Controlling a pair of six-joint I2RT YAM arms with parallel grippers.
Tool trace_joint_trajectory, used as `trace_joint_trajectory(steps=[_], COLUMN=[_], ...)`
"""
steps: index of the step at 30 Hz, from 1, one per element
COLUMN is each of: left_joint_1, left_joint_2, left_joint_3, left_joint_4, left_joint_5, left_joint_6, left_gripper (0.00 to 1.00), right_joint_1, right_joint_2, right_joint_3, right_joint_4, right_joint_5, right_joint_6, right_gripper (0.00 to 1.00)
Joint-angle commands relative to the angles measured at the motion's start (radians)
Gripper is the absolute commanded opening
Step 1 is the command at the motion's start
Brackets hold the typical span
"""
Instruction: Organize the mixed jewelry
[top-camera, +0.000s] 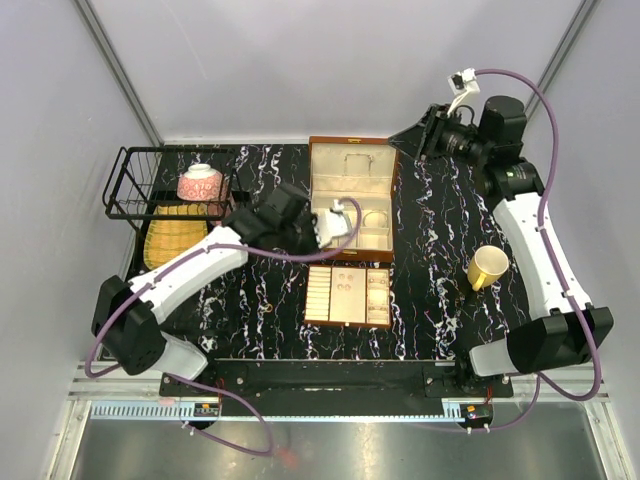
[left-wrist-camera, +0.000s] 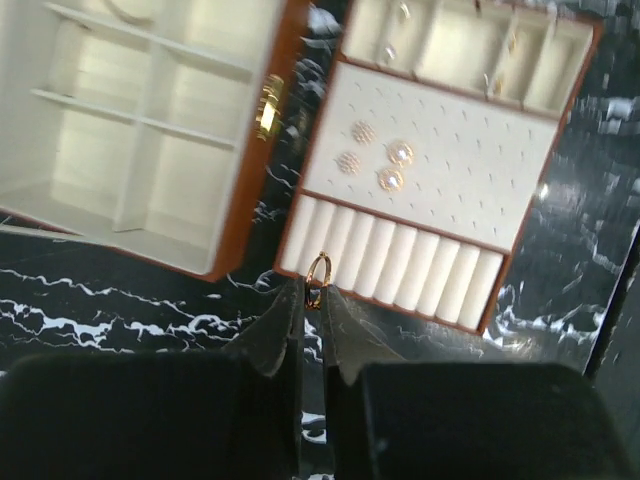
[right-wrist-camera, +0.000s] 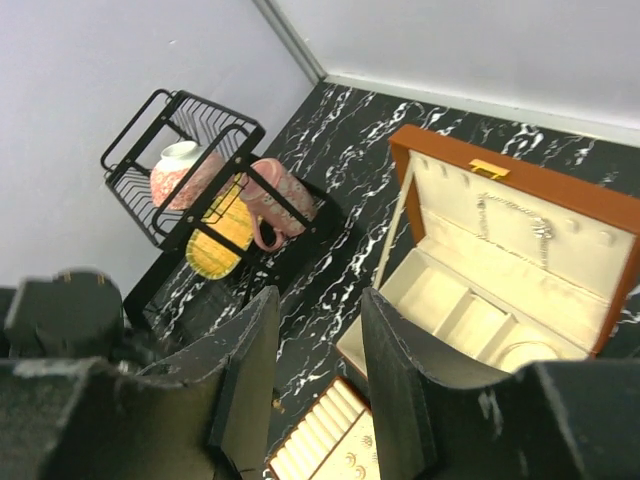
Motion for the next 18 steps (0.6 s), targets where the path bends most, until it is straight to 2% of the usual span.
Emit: trace_joint_trajectory(steps=[1,5,18], left_joint_1=[-0.113,-0.191,-0.228], left_joint_2=[-0.006,0.083,0.234], left_joint_3=[-0.053,-0.053,-0.025], left_joint_4=[-0.062,-0.079,-0.059], left_joint_5=[-0.196,-0.262,-0.334], left_joint_6=[0.232,0.292,0.369], left_gripper=[0.0,0.0,0.0], right_joint_1=[-0.04,-0.057,-0.086], right_joint_2=[-0.054,-0.068,-0.059], right_joint_3=[-0.004,-0.024,-0.069], right_joint_4=[-0.012,-0.024,-0.042], right_joint_5=[0.031,0.04,0.011], right_joint_6=[-0.05,-0.067,-0.079], right_gripper=[0.45,0.45,0.43])
